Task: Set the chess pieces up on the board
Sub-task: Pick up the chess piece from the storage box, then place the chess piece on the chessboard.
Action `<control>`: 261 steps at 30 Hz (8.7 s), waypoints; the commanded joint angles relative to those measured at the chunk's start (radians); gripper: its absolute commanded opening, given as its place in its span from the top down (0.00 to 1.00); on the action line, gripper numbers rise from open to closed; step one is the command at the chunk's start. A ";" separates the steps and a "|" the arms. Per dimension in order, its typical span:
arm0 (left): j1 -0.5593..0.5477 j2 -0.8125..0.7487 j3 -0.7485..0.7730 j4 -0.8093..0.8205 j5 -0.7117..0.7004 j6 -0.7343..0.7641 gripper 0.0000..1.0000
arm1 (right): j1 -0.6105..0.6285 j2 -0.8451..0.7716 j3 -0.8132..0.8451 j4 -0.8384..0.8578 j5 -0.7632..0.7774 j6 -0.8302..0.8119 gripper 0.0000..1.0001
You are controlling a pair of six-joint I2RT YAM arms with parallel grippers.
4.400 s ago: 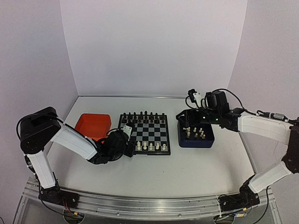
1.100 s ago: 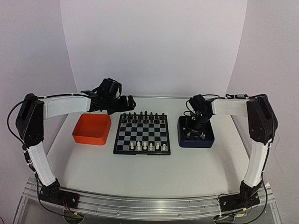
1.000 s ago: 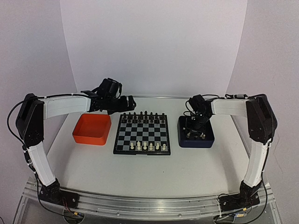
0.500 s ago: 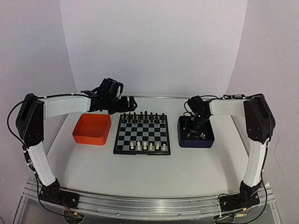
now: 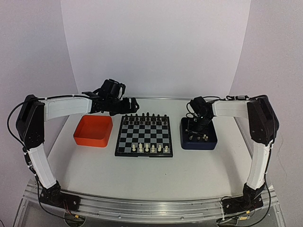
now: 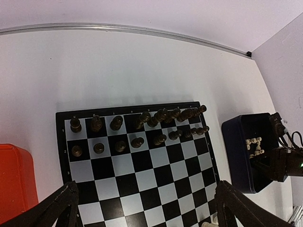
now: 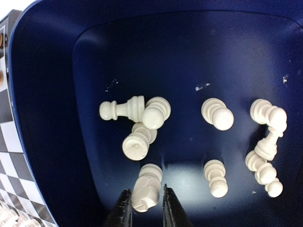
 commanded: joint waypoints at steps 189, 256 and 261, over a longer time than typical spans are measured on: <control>0.049 -0.377 -0.608 0.532 0.889 0.938 1.00 | 0.175 -0.303 0.234 -0.235 -0.465 -0.328 0.14; 0.135 0.283 -0.913 1.816 0.711 0.399 0.97 | 0.175 -0.316 0.036 -0.079 -0.513 -0.238 0.06; 0.135 0.285 -0.909 1.814 0.705 0.396 0.87 | 0.176 -0.318 0.032 -0.078 -0.510 -0.237 0.06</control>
